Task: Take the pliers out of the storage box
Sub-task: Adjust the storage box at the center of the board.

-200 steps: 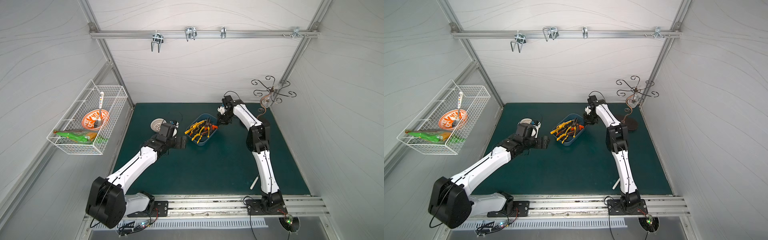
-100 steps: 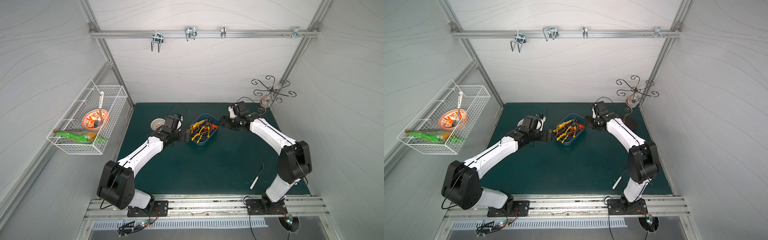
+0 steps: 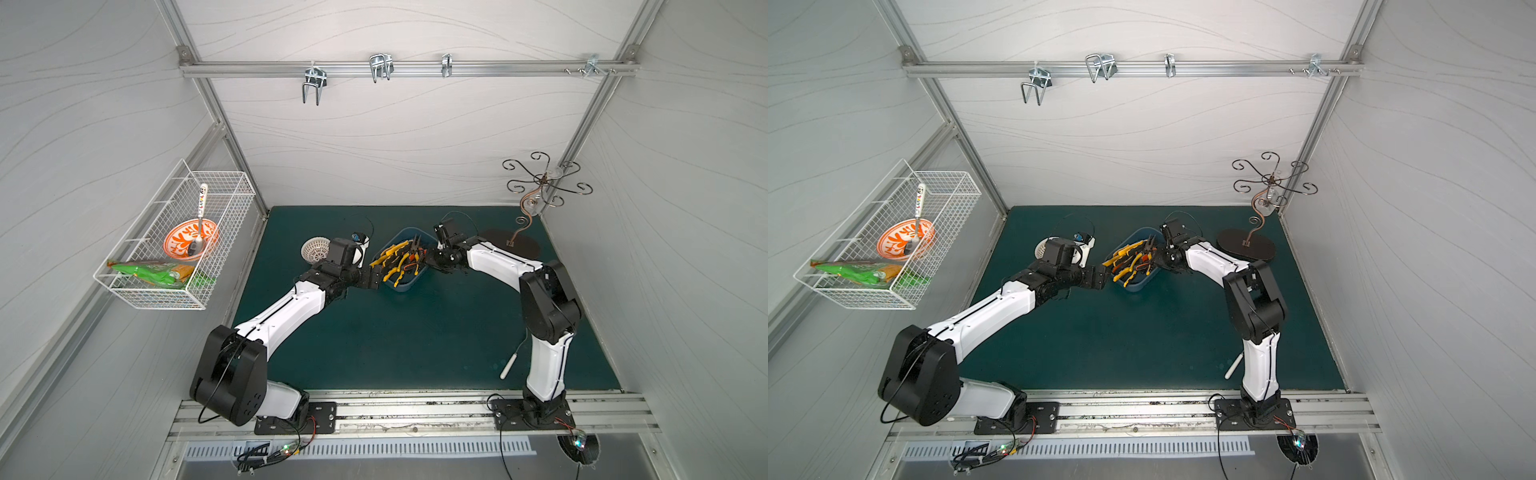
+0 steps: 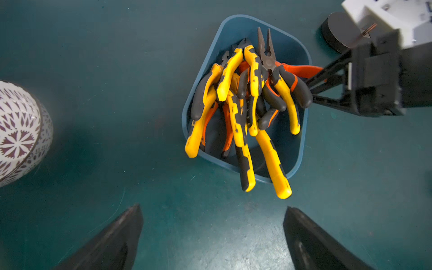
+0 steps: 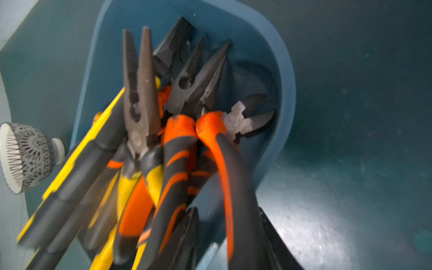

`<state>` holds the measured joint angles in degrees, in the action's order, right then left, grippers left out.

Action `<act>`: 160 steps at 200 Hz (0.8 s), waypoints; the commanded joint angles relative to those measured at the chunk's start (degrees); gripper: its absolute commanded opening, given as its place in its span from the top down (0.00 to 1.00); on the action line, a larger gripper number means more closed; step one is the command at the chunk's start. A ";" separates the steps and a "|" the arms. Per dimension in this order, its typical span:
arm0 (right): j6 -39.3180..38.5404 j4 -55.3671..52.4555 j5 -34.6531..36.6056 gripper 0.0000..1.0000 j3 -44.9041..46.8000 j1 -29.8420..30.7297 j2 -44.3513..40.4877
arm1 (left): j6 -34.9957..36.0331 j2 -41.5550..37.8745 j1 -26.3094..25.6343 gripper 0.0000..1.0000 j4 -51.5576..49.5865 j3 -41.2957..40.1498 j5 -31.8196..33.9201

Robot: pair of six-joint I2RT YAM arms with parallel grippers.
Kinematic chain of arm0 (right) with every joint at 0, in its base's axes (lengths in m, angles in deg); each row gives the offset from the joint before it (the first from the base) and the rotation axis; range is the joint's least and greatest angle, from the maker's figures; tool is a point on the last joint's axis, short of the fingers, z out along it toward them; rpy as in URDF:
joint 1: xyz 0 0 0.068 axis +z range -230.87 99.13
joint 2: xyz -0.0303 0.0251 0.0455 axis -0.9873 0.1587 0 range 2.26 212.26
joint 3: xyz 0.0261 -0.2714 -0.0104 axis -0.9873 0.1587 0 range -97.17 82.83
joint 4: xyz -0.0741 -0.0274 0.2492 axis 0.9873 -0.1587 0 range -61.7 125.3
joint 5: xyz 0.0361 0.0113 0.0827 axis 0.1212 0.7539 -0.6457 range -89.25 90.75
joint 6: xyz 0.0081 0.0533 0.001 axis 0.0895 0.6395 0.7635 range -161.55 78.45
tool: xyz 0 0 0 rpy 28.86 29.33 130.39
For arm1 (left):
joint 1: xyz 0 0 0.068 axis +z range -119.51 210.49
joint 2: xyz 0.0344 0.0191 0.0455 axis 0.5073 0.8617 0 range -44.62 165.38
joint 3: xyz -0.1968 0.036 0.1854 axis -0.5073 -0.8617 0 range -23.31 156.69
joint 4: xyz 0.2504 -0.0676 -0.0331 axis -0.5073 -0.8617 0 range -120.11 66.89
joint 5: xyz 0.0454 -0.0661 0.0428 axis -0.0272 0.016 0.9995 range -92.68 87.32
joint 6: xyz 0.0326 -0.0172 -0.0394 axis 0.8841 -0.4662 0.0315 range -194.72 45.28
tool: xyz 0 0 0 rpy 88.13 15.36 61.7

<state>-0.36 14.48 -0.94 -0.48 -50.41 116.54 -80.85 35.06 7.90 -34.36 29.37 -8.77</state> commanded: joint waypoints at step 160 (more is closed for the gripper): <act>-30.49 -18.40 -8.57 0.95 -22.19 -2.86 11.45 | -0.36 -2.71 0.18 0.00 3.67 -1.52 -1.46</act>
<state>-21.71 -0.51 -7.13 -18.27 -53.73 127.09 -80.85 32.44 7.90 -32.24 26.16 -9.21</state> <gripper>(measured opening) 0.132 0.996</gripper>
